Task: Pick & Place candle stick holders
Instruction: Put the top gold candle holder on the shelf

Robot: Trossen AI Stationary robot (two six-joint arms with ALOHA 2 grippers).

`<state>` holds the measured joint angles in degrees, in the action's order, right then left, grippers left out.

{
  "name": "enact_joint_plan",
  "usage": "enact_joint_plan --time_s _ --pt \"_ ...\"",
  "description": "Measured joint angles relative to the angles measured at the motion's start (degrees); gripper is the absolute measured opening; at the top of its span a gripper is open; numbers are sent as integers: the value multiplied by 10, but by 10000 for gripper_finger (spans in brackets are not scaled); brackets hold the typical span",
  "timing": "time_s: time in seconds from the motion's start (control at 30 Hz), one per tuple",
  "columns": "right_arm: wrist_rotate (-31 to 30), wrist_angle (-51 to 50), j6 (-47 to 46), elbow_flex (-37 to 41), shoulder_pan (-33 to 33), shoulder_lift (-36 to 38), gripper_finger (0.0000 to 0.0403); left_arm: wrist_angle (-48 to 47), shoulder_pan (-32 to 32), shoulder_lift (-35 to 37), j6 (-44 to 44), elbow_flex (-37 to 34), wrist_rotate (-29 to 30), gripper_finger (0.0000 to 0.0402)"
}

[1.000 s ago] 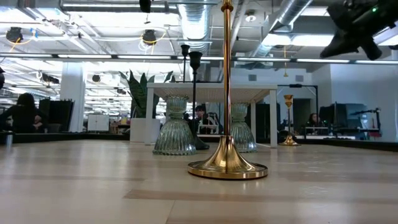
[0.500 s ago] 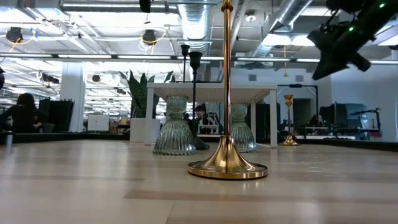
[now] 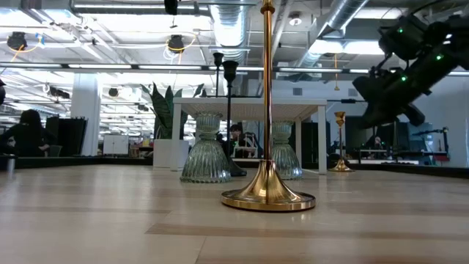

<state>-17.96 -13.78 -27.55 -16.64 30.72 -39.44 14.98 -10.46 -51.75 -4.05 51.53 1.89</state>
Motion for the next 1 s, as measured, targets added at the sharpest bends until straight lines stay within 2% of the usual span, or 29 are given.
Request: enact_joint_plan --time_s 0.2,0.33,0.67,0.87,1.0 --pt "15 76 80 27 4 0 0 0 0 0 0 0 0 12" --pt "30 104 84 55 15 -6 0 0 0 0 0 0 0 12" --pt "31 260 116 112 18 -49 0 0 0 0 0 0 0 12" --pt "-1 267 119 113 23 -78 1 0 0 0 0 0 0 12" --pt "-2 278 146 113 36 -93 27 0 0 0 0 0 0 12"
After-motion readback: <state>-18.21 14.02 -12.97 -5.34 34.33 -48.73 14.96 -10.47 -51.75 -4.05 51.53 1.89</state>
